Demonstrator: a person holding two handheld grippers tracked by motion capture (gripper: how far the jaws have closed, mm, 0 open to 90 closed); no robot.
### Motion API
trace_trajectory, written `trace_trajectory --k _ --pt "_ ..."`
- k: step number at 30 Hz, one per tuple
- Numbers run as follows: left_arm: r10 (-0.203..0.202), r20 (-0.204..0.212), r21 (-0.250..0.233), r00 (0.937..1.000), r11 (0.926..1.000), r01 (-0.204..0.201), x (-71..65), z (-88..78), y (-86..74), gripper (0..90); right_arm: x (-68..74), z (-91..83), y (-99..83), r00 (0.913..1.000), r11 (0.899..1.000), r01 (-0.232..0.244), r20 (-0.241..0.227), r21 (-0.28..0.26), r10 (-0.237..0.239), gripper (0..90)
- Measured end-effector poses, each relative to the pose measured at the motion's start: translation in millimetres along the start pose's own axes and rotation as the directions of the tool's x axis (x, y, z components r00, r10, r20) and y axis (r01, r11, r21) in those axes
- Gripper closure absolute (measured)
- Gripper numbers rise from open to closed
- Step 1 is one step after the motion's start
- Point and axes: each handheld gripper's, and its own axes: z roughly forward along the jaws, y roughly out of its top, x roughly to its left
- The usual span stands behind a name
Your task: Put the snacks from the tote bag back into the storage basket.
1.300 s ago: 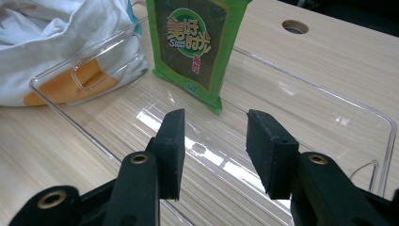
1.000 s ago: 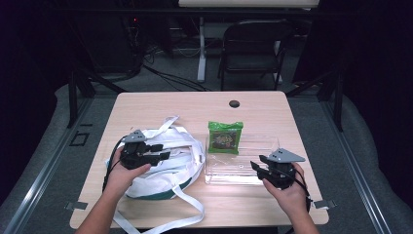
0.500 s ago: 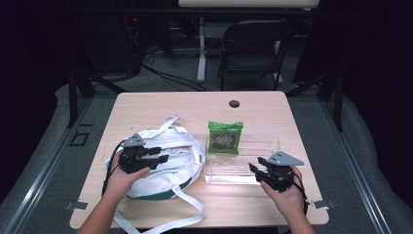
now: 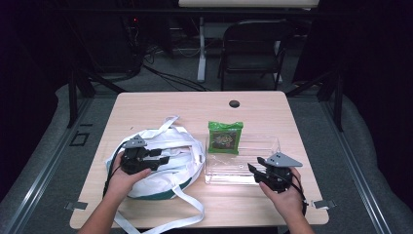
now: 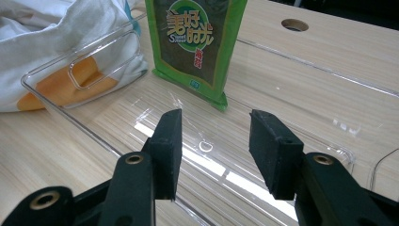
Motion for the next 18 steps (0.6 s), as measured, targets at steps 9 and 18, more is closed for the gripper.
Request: trace_trajectory --k 9,18 --pt "-0.007 -0.006 0.004 1.0 1.0 0.007 0.0 1.3 -0.6 48.1 -5.4 -0.5 -0.9 0.9996 1.0 -0.024 0.012 0.011 0.024 53.3" --pt "-0.039 0.006 -0.017 0.9992 0.9991 0.039 1.7 -0.7 1.2 47.1 -6.6 -0.9 2.7 0.9992 1.0 0.024 0.03 0.004 -0.024 52.6"
